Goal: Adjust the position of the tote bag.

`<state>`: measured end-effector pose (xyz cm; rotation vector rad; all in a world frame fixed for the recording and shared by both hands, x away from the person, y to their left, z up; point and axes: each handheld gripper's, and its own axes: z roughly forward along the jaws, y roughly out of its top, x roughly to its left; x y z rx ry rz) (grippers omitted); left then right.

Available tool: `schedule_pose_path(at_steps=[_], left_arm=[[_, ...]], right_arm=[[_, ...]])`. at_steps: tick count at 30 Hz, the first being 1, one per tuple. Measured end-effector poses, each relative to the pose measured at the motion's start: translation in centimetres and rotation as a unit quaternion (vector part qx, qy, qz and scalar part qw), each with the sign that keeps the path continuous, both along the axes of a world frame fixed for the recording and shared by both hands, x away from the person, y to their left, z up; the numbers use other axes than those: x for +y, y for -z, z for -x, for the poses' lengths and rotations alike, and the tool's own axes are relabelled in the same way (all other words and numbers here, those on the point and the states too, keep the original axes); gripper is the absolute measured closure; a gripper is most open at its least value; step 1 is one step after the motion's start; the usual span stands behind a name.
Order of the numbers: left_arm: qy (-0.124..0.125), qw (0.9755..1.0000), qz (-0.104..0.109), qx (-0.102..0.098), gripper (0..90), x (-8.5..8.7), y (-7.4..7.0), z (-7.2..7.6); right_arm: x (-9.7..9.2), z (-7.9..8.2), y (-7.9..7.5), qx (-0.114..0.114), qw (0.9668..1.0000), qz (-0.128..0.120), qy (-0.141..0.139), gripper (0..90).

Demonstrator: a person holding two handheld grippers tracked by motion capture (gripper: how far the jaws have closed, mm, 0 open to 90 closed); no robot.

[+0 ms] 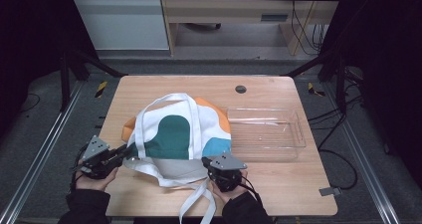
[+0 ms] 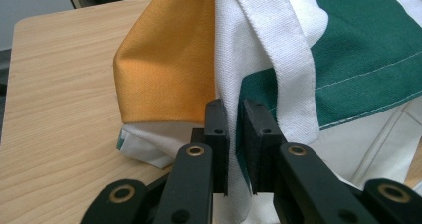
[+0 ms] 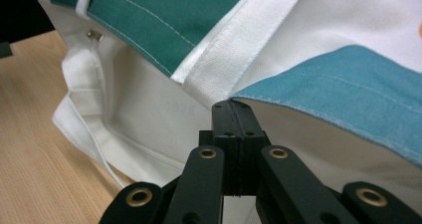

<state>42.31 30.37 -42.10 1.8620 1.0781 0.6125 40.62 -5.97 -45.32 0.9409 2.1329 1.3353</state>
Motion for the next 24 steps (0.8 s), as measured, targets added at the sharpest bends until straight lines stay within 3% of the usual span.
schedule_pose_path(at_steps=[8,17,24], left_arm=[[0.001,1.0,-0.001,0.001,81.3,-0.1,0.0,0.0],[0.002,1.0,0.0,0.0,79.4,-0.2,0.1,0.0],[-0.009,0.9997,0.015,-0.016,63.6,0.2,-0.5,0.4]], right_arm=[[-0.8,0.3,-1.9,-0.03,0.999,-0.033,-0.001,90.0],[-1.1,0.1,-2.7,-0.037,0.9985,-0.04,-0.001,90.0],[-1.0,0.0,-2.2,-0.029,0.999,-0.034,-0.005,90.0]])
